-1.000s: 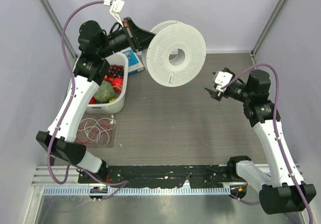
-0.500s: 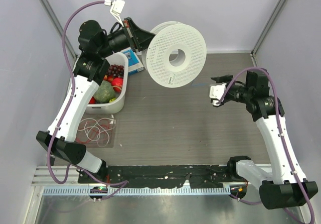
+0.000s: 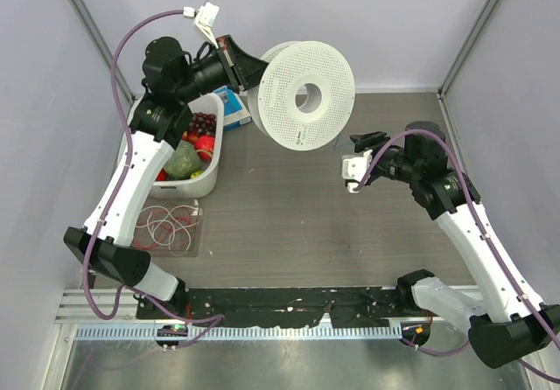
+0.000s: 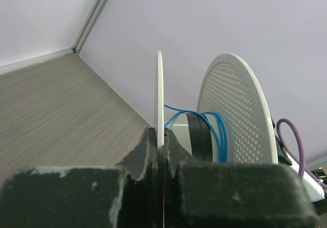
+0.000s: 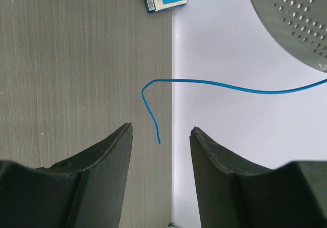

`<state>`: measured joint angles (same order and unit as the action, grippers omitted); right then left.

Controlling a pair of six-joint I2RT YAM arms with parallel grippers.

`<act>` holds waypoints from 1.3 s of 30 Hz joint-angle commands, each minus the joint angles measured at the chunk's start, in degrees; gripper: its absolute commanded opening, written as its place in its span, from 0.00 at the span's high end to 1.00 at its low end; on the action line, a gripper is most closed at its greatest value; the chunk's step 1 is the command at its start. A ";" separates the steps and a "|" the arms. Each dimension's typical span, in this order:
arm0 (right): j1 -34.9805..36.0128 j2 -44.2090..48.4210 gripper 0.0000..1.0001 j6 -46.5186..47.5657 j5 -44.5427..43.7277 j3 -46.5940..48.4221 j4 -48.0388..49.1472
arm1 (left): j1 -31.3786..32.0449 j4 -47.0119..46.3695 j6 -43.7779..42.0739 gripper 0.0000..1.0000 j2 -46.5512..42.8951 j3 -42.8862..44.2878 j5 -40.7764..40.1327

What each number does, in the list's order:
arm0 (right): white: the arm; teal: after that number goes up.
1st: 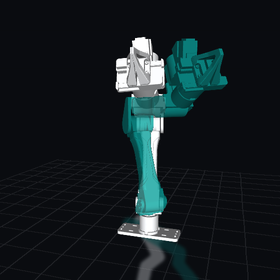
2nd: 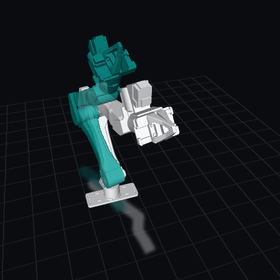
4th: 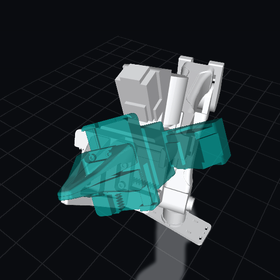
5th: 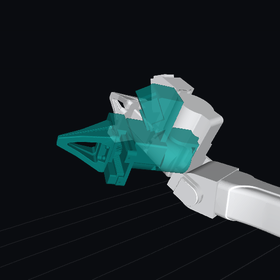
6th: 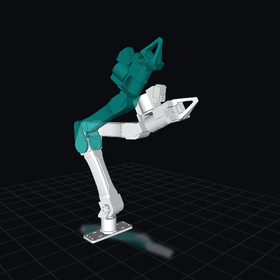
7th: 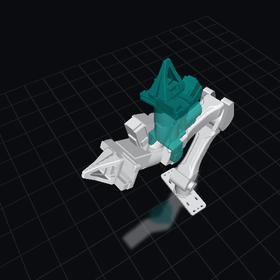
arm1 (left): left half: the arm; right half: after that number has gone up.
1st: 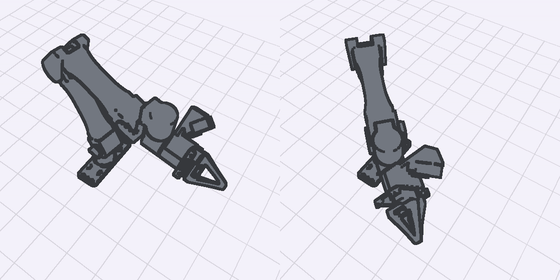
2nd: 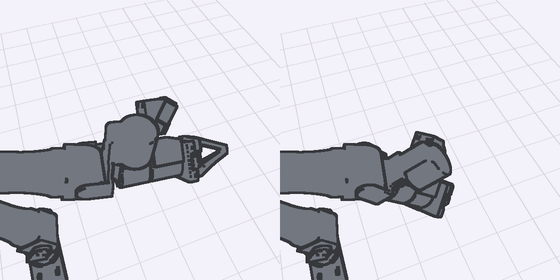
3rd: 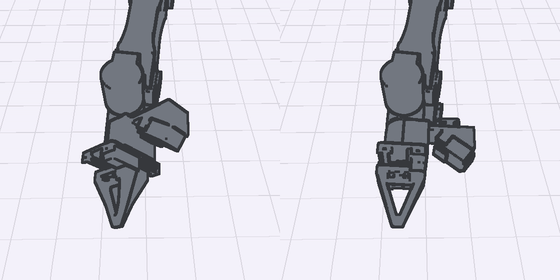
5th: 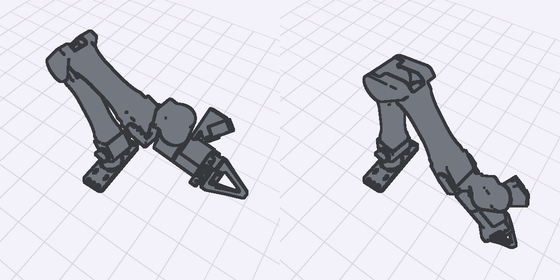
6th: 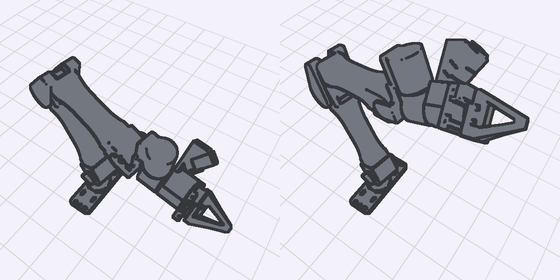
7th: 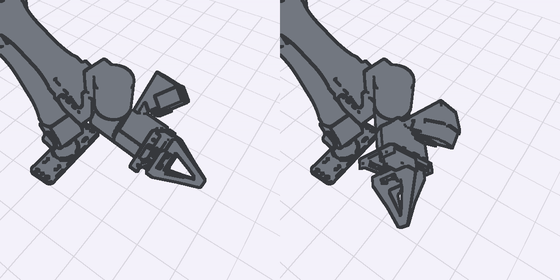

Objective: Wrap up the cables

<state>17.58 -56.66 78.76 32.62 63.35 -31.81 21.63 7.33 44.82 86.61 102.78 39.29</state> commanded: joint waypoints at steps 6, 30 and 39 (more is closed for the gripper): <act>3.68 -1.87 0.48 3.86 -7.74 -2.71 4.04 | 0.26 -1.71 1.24 1.00 -3.11 0.84 -1.76; 9.40 -6.44 0.58 6.32 -20.93 -11.50 21.88 | 1.40 -0.65 0.53 1.00 -3.99 -0.39 -2.64; 9.22 -4.51 0.99 -1.23 -17.51 -9.92 11.62 | 1.31 2.24 0.53 1.00 -2.32 2.33 -15.01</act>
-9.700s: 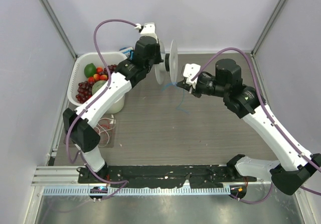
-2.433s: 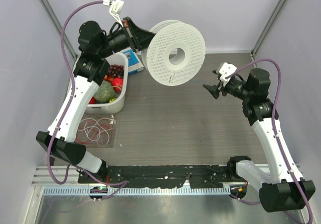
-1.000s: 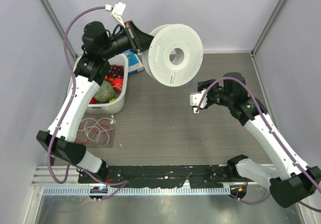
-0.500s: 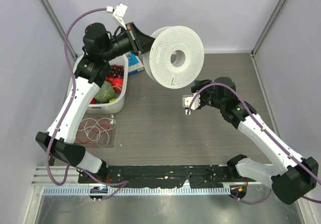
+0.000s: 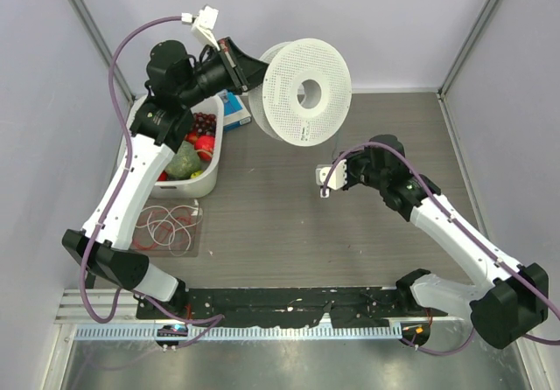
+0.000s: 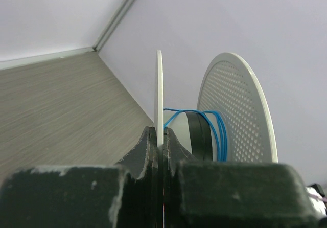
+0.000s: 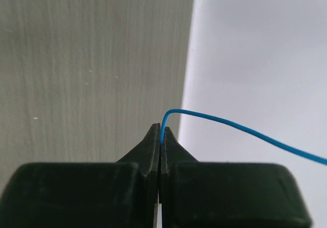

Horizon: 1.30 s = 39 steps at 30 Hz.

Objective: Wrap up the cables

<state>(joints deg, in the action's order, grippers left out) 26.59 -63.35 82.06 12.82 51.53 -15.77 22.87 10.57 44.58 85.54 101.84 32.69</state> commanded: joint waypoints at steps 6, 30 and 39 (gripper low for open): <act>0.22 5.60 0.99 -11.48 5.90 0.51 -10.68 | -0.28 0.24 -0.10 1.00 0.33 4.51 -21.33; 19.02 -0.89 0.99 -26.69 -4.37 9.29 -15.70 | 5.60 12.63 5.88 1.00 11.23 13.38 -46.57; 24.30 -8.09 0.99 -23.80 -5.87 23.51 -18.15 | 9.73 11.94 1.22 1.00 11.15 5.57 -47.54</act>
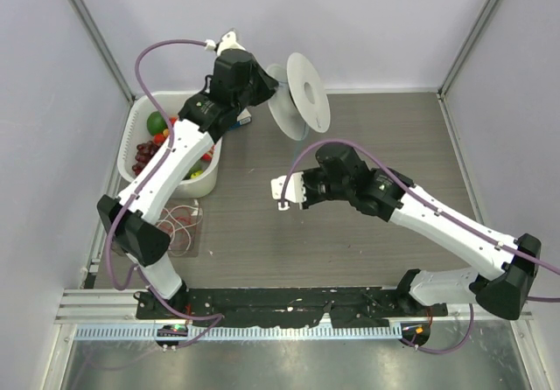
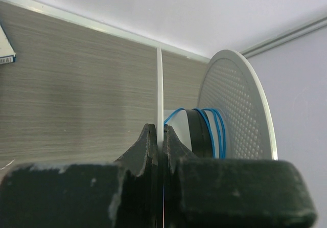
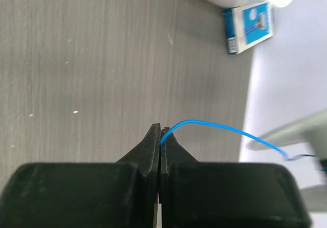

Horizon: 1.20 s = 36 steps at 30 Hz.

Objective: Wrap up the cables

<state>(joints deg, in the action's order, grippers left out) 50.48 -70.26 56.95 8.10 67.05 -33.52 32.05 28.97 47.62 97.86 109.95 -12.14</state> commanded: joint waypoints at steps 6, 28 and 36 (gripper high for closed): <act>-0.73 -3.04 0.99 2.99 -2.30 15.21 -1.81 | 0.99 -12.79 -4.90 1.00 -5.57 -12.82 3.52; -5.21 -5.68 0.99 5.45 -1.86 21.90 0.29 | 5.39 -24.22 -20.28 1.00 -15.24 -31.81 17.23; -8.28 -6.55 0.99 1.95 0.51 24.44 -2.25 | 6.44 -30.90 -31.25 1.00 -19.81 -39.28 19.26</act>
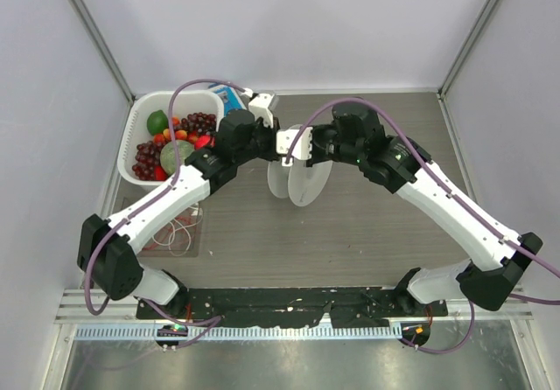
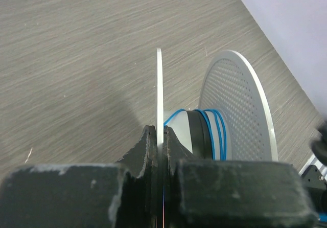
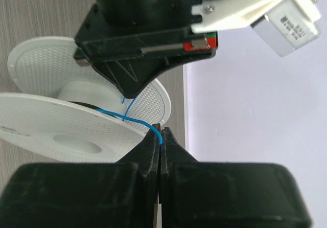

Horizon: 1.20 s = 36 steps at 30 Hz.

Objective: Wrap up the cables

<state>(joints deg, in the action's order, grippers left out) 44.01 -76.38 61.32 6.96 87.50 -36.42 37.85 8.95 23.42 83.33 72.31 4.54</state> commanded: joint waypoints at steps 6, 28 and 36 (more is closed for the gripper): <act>-4.71 -1.32 0.99 -7.17 4.72 4.70 -2.33 | 2.84 -15.19 -17.34 1.00 -8.88 -6.30 3.02; -24.57 -5.88 0.99 -10.69 31.34 7.77 -17.63 | -3.47 -21.25 -16.86 1.00 -18.20 -9.66 29.11; -29.85 -5.80 0.99 -13.77 40.66 5.23 -18.16 | -7.17 -29.25 -9.71 1.00 -15.13 -5.61 39.75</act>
<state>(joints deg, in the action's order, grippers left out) 17.74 -82.94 50.04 44.80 92.40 -54.76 31.77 -10.61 8.97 69.43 62.63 35.79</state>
